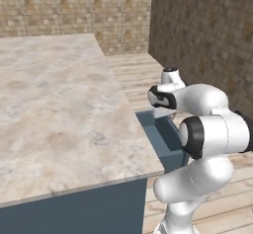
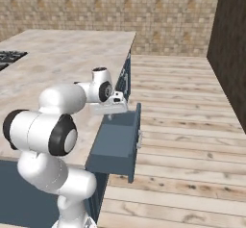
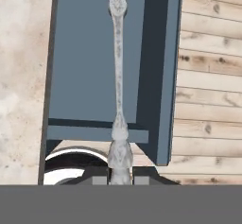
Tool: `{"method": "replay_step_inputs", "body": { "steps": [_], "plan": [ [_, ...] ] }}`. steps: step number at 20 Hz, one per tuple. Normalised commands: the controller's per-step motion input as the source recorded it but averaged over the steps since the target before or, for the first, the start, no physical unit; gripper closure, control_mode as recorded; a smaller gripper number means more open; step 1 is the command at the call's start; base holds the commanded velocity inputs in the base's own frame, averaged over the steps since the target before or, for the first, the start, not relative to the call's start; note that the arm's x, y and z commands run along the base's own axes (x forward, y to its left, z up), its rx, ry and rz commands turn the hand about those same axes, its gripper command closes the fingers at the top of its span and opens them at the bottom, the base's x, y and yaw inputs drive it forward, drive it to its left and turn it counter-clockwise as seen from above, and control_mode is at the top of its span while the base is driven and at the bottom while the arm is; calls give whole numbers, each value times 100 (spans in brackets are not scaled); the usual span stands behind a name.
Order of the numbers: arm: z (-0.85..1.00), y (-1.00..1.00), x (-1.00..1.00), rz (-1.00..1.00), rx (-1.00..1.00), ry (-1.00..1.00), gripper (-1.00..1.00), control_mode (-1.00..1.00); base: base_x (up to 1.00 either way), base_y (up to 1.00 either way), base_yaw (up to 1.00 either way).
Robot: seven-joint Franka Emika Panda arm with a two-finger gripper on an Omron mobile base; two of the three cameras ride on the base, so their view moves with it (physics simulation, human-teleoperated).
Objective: Organize the utensils by type. Pick up the wooden spoons from the counter and place them in the open cabinet. Then pick up the metallic utensils from the counter and place them in the open drawer.
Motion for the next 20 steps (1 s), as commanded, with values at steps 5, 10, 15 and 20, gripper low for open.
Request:
{"method": "replay_step_inputs", "body": {
  "steps": [5,10,15,20],
  "plan": [
    [-53,-15,33,0,0,3,100,-100,0,0,0],
    [-51,-23,22,3,0,0,100,-100,0,0,0],
    [-49,-16,5,3,0,-1,100,-100,0,0,0],
    [-41,-22,0,5,2,-2,100,-100,0,0,0]
  ]
}}
